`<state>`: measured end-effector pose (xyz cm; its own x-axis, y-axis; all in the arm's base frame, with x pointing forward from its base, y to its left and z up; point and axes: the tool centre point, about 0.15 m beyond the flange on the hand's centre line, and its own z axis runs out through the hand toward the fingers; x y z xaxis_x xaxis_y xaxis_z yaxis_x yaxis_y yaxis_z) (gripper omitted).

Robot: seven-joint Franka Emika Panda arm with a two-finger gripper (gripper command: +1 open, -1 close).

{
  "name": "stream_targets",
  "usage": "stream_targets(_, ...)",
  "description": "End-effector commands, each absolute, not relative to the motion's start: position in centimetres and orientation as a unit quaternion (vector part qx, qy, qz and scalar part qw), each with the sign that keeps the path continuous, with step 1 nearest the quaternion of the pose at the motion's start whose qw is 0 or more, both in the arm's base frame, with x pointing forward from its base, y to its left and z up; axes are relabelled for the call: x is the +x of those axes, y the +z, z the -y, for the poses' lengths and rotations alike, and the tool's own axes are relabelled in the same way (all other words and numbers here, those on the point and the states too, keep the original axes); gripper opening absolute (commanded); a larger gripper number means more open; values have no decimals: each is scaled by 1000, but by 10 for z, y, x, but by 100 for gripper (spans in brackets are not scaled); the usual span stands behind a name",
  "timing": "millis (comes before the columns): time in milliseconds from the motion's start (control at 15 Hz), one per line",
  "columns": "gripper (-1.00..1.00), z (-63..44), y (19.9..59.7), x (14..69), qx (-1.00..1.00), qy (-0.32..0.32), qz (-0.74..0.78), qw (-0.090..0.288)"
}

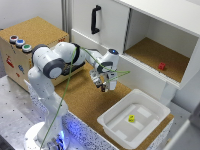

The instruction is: Rotate the purple block towards the right

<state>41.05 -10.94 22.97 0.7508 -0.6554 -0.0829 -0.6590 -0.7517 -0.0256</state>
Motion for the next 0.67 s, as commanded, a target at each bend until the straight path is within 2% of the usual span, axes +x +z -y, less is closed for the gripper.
stream_targets(0, -100, 97, 224, 419, -875, 71, -477, 44)
stream_targets(200, -100, 71, 220, 411, -842, 82, -531, 50)
stream_targets(333, -100, 50, 209, 400, -813, 83, -569, 91)
stream_targets(467, -100, 36, 210, 393, -803, 92, -581, 95)
stream_targets(600, -100, 37, 222, 373, -768, 73, -628, 99)
